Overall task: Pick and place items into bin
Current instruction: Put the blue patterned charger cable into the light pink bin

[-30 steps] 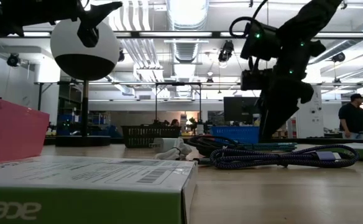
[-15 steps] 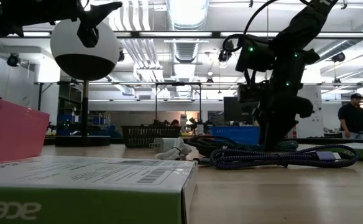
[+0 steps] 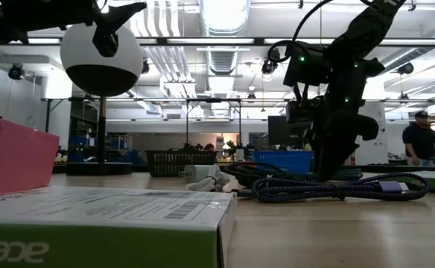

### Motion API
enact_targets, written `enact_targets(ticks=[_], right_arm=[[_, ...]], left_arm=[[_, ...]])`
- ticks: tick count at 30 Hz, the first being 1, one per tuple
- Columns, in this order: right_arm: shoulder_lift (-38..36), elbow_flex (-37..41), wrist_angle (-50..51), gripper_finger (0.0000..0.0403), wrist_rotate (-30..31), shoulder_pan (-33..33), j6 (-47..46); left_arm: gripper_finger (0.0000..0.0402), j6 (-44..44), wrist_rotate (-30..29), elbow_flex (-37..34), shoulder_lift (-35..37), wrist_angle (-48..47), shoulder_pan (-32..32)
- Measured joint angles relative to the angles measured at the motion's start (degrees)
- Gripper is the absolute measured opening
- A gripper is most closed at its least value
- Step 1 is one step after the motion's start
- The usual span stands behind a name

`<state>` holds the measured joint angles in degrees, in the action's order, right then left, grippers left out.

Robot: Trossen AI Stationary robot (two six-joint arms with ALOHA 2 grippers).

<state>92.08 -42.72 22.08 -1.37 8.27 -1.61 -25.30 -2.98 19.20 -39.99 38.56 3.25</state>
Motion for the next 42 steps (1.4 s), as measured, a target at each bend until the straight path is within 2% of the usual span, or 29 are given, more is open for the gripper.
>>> enact_targets(ticks=[8, 14, 32, 42], right_arm=[[0.44, -0.07, -0.36, 0.0065, -0.16, -0.02, -1.27], [0.04, 0.0, -0.02, 0.0034, -0.13, -0.02, -1.39], [-0.7, 0.05, 0.25, 0.0029, 0.02, 0.03, -6.6], [-0.72, -3.98, 0.07, 0.0029, -0.67, -0.15, -8.54]], left_arm=[[0.016, 0.0, 0.0, 0.0, -0.09, -0.09, 0.0], [0.016, 0.0, 0.0, 0.0, -0.21, 0.04, 0.0], [0.016, 0.0, 0.0, 0.0, -0.48, -0.02, 0.0], [0.016, 0.02, 0.0, 0.0, -0.48, -0.04, 0.0]])
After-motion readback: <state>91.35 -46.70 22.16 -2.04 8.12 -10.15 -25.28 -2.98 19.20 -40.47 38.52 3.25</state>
